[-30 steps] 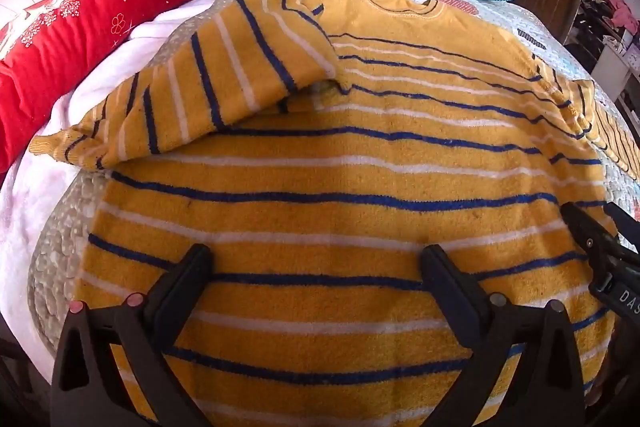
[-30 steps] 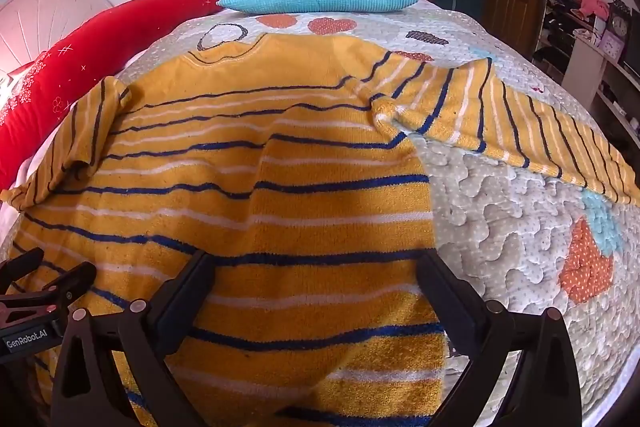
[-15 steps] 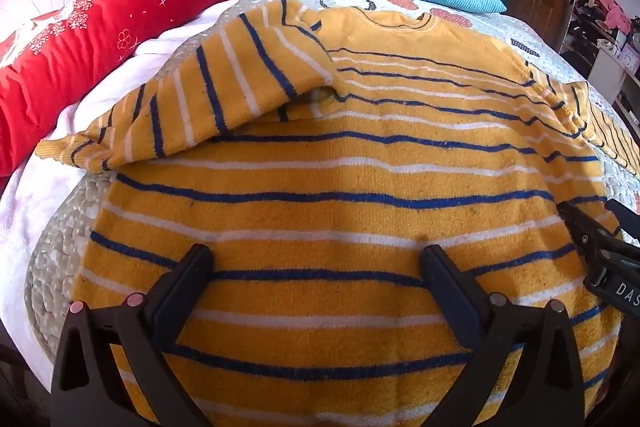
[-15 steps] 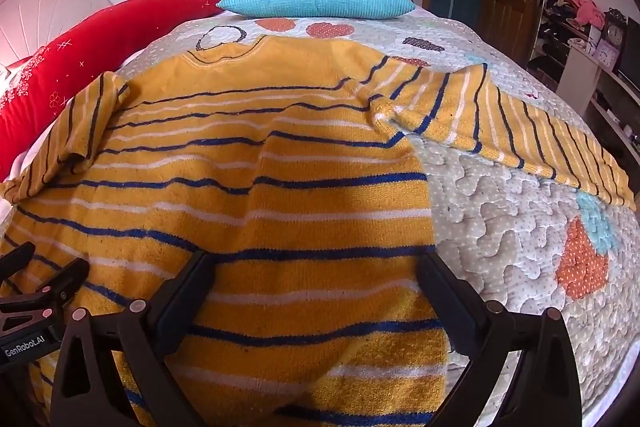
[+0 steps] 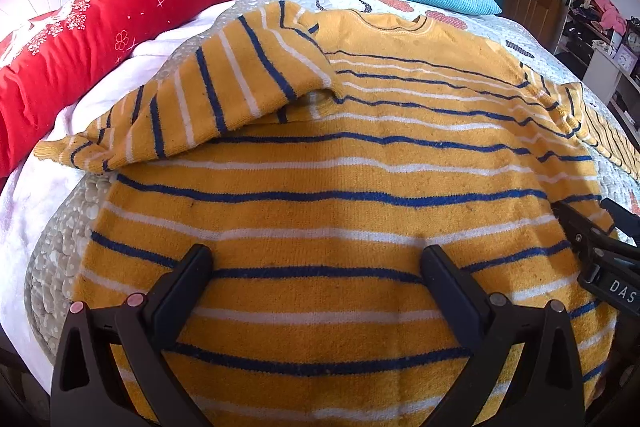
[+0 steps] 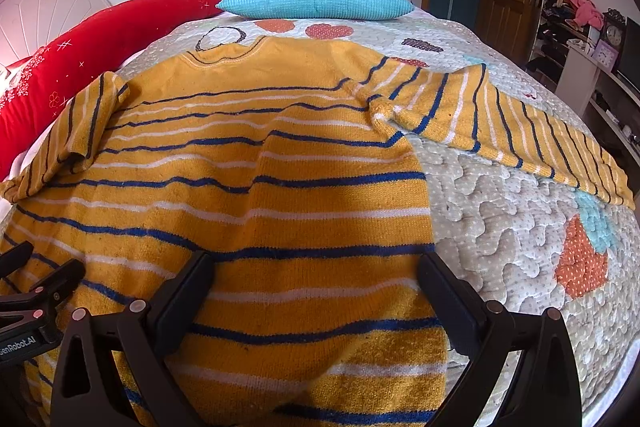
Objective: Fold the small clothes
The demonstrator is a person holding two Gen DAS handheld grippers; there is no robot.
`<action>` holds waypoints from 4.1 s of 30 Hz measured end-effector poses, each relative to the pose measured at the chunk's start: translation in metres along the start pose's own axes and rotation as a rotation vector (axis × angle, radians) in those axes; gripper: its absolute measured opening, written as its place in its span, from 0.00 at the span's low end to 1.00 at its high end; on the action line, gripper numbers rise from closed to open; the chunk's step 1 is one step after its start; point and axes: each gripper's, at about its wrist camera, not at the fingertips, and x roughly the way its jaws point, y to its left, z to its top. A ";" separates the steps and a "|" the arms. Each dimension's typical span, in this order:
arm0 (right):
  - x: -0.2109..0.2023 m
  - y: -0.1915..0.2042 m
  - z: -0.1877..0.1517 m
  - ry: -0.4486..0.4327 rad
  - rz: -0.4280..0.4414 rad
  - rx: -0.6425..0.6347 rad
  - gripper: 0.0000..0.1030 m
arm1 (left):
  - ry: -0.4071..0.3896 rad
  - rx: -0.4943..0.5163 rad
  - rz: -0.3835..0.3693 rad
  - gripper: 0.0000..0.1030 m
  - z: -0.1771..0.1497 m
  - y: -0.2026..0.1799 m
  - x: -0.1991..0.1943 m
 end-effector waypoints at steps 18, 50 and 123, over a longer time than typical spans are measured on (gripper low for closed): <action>0.001 0.001 -0.001 0.003 -0.003 -0.004 1.00 | 0.000 -0.058 0.040 1.00 0.035 0.074 -0.022; -0.019 -0.002 0.008 -0.004 -0.006 0.006 1.00 | 0.031 -0.025 0.008 1.00 0.018 0.049 -0.030; -0.082 -0.132 -0.029 -0.058 -0.009 0.335 0.95 | -0.144 -0.049 -0.386 0.07 0.157 -0.083 -0.021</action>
